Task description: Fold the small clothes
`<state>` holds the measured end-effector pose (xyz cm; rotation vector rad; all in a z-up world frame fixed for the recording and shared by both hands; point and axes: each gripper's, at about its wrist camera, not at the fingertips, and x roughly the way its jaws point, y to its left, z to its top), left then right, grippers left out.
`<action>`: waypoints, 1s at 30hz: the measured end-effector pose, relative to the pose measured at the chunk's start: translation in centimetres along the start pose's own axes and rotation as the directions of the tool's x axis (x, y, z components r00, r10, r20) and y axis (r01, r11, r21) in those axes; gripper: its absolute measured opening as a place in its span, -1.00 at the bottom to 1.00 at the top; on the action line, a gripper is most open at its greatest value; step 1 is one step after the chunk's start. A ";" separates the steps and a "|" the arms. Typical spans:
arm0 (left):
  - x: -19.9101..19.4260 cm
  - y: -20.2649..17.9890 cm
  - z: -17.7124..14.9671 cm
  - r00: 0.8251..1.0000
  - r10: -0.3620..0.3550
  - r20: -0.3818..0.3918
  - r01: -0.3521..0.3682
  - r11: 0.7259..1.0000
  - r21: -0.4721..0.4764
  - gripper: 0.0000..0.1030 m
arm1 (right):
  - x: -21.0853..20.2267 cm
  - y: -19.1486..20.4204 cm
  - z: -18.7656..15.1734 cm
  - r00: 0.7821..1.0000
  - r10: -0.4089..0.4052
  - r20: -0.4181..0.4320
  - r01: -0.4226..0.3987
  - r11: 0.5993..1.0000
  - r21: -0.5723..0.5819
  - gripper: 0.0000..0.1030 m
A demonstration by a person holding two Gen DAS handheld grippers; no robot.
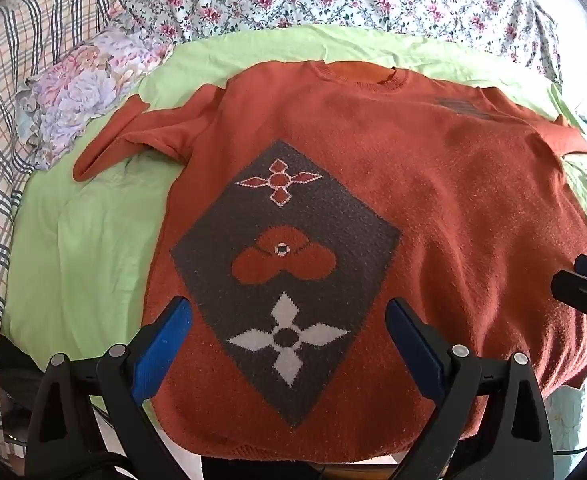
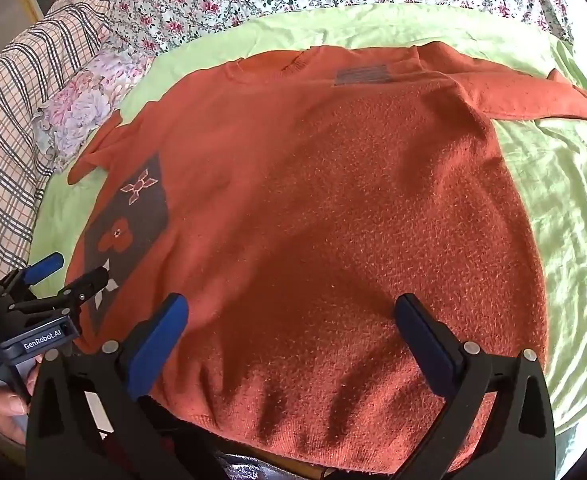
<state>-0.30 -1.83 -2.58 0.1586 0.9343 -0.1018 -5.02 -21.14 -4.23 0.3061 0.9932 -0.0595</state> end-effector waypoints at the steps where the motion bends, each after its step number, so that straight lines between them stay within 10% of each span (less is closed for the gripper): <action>1: 0.0 0.0 0.0 1.000 -0.001 0.000 0.001 1.000 0.000 0.90 | 0.0 0.0 0.0 1.000 0.001 -0.001 -0.001 1.000 0.000 0.99; 30: 0.4 0.1 0.0 1.000 -0.023 -0.007 0.023 1.000 -0.002 0.90 | 0.2 0.3 -0.2 1.000 0.004 0.011 -0.004 1.000 0.003 0.99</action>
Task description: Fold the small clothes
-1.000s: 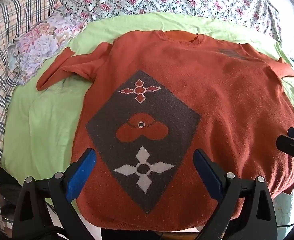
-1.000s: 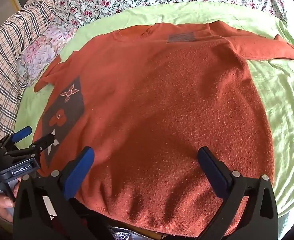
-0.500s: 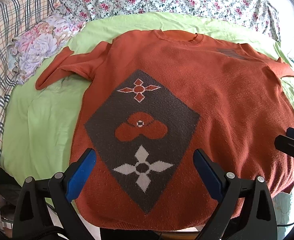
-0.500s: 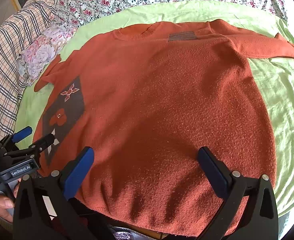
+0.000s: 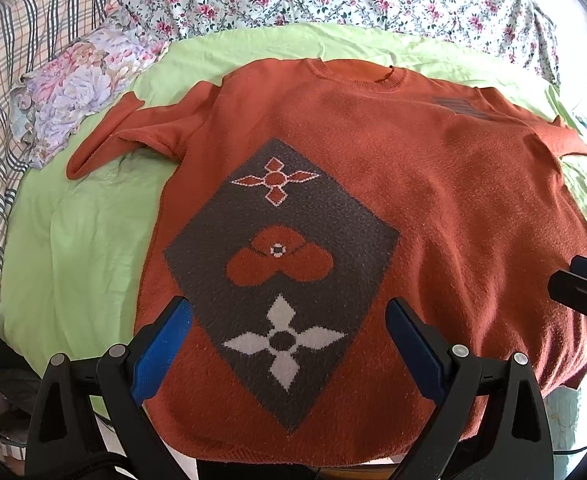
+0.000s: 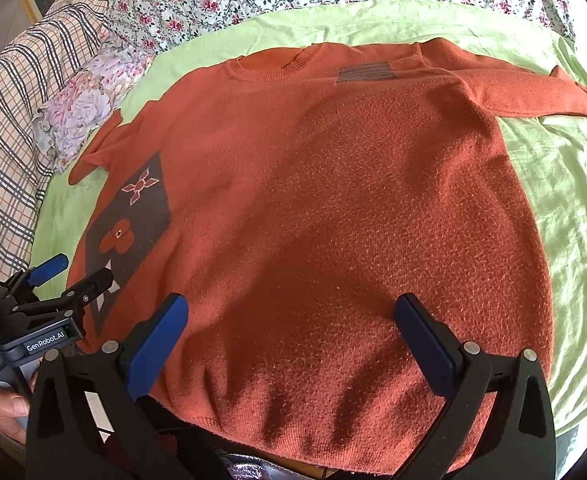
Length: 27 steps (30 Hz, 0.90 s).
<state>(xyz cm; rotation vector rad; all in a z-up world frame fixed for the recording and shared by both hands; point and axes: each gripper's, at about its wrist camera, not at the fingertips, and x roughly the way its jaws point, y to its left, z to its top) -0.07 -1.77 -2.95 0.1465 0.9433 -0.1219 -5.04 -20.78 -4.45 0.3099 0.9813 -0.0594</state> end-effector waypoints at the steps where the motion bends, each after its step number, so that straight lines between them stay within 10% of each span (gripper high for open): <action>1: 0.0 0.0 0.1 1.000 -0.001 -0.001 0.001 1.000 0.000 0.90 | 0.0 -0.1 -0.1 1.000 0.001 0.000 -0.001 1.000 0.001 0.99; 27: 2.1 -2.0 3.3 0.993 -0.114 0.022 0.113 0.993 0.026 0.90 | -2.3 -5.7 1.5 0.997 -0.062 0.048 0.057 0.992 0.110 0.99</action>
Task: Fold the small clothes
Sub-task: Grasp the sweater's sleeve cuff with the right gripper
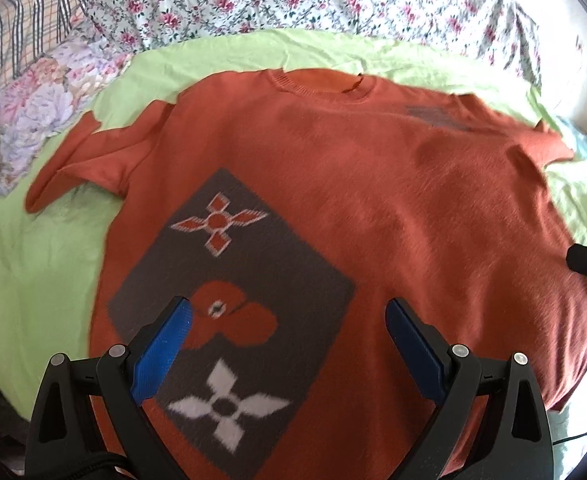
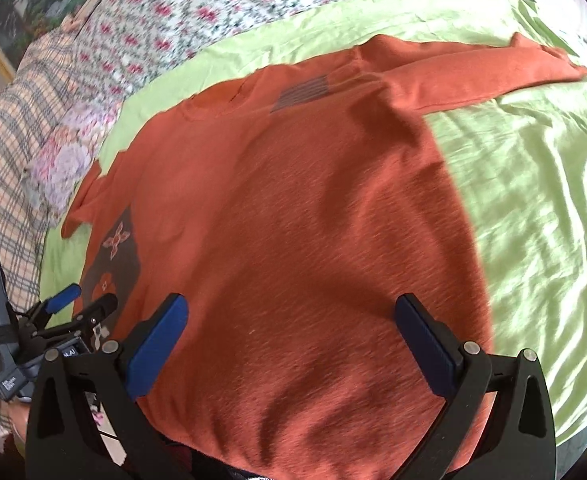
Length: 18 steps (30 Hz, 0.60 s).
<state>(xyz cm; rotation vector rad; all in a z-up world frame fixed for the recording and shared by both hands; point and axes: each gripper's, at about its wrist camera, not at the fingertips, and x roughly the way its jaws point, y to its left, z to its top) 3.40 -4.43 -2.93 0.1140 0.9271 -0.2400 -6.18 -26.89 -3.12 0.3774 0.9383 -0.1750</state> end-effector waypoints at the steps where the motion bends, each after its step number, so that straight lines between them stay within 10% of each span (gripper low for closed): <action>1: 0.2 0.2 0.3 1.000 -0.028 0.006 0.028 0.999 -0.021 0.90 | -0.1 -0.5 0.5 1.000 0.001 0.012 -0.001 1.000 0.008 0.99; 9: 2.2 -0.2 4.1 0.998 -0.061 -0.011 0.060 0.998 -0.019 0.90 | -1.8 -7.0 3.0 0.994 0.038 0.100 -0.053 0.986 0.158 0.95; 18: 5.4 -1.5 8.0 0.999 -0.028 -0.037 0.028 1.000 0.010 0.90 | -4.8 -20.9 10.0 0.974 -0.152 0.168 0.080 0.926 0.369 0.31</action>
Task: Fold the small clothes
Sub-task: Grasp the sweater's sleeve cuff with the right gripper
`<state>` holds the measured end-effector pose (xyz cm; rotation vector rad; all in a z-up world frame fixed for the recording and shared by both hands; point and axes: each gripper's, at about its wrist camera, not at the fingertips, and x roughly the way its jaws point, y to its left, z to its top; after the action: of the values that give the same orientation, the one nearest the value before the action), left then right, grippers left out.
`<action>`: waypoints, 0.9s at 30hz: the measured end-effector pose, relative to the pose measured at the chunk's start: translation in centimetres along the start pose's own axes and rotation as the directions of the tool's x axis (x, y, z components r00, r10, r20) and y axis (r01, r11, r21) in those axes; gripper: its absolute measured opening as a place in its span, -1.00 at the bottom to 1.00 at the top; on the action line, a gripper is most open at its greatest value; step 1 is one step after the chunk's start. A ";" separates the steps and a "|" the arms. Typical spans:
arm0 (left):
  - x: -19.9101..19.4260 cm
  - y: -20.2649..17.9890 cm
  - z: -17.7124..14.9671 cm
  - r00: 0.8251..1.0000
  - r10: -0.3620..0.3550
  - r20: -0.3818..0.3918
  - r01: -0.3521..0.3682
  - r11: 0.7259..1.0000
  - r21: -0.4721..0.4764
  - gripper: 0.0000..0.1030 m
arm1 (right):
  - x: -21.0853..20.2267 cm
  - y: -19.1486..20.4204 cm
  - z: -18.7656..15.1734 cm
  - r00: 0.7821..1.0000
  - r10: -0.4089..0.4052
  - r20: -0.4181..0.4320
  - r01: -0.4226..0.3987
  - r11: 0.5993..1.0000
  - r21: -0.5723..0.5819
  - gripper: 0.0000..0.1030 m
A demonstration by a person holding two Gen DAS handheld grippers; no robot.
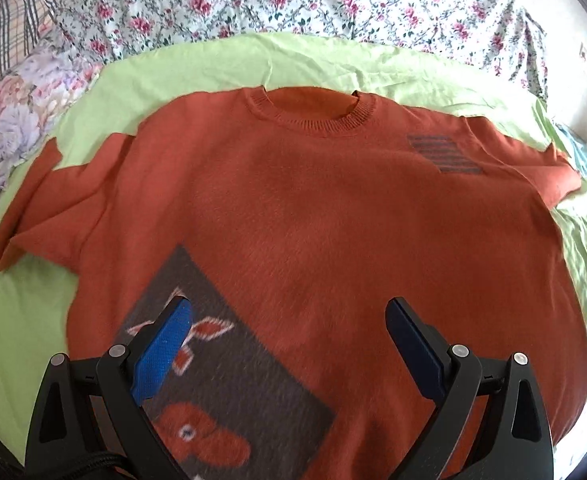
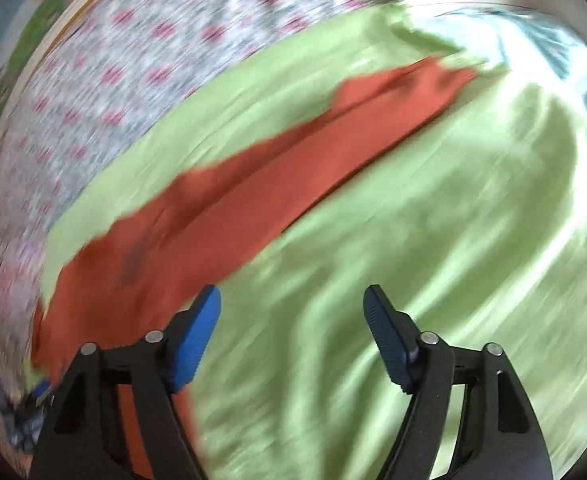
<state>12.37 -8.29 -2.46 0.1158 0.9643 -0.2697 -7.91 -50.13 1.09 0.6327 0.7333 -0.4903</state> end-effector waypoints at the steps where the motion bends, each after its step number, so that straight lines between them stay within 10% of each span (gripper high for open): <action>1: 0.3 0.0 0.1 1.000 -0.004 -0.008 0.004 1.000 -0.002 0.90 | 0.1 -0.7 1.1 1.000 -0.024 0.010 0.024 1.000 0.012 0.23; 14: 4.6 -1.8 2.1 0.998 0.001 -0.069 -0.001 1.000 0.011 0.90 | 8.8 -14.9 15.4 0.972 -0.226 0.061 0.204 0.944 0.258 -0.29; 16: 4.8 -1.5 2.1 0.997 0.000 -0.072 0.001 1.000 0.004 0.90 | 9.5 -15.5 16.2 0.974 -0.215 0.077 0.187 0.945 0.269 -0.65; 27: 2.7 1.5 0.5 0.998 -0.040 -0.045 0.037 0.997 -0.061 0.90 | 5.5 -2.0 12.6 0.993 0.069 0.099 -0.075 0.995 0.068 -0.86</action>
<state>14.61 -7.39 -4.46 0.0483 1.0206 -0.2742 0.16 -61.13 3.58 0.6952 0.6011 -0.4790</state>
